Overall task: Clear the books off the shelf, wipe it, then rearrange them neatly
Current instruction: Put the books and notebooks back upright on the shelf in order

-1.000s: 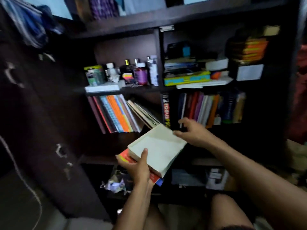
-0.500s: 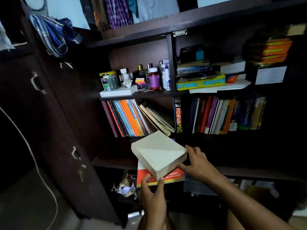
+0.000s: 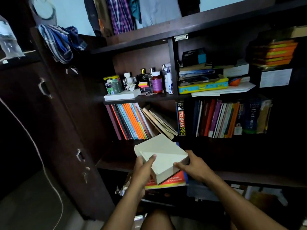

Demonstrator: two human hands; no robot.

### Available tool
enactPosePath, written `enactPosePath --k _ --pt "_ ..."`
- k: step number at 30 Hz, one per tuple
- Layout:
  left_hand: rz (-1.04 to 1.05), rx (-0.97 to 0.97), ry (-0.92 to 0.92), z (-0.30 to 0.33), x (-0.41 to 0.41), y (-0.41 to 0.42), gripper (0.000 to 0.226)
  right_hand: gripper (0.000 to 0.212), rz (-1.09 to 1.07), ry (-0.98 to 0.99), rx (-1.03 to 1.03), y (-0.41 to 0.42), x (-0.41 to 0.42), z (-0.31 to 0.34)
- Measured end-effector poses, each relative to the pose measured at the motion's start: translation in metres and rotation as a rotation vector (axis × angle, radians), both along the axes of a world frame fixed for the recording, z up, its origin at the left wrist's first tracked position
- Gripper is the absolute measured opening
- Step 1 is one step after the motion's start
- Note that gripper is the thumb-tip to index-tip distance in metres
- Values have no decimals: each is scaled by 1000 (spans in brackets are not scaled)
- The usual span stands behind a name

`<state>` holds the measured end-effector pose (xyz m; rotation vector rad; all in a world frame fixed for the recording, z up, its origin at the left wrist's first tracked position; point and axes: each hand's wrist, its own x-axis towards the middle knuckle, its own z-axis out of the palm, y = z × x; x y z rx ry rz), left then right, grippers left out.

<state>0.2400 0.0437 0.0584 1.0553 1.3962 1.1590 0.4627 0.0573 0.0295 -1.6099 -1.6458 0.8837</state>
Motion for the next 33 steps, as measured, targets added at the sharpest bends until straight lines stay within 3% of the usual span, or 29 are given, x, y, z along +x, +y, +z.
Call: enactPosePath --k 6,11,15,19,22,26,30,33 --pt "104 -98 8 0 -28 32 37 74 74 96 -26 22 -26 -6" --pt "245 -177 -100 13 -71 48 26 81 228 224 -36 41 -66 -13" --pt "276 -262 -178 15 -76 59 27 58 228 460 -81 46 -67 -14" --pt "314 -93 -109 2 -49 71 53 56 89 715 1 50 -55 -27" --pt "328 28 128 5 -26 64 66 57 -39 870 68 53 -52 -34" --pt "268 289 174 14 1 42 60 38 -155 867 143 53 -51 -36" --pt "148 502 193 11 21 29 75 28 -259 875 238 53 -49 -33" --pt "96 543 217 -1 36 19 103 30 -313 922 264 55 -46 -31"
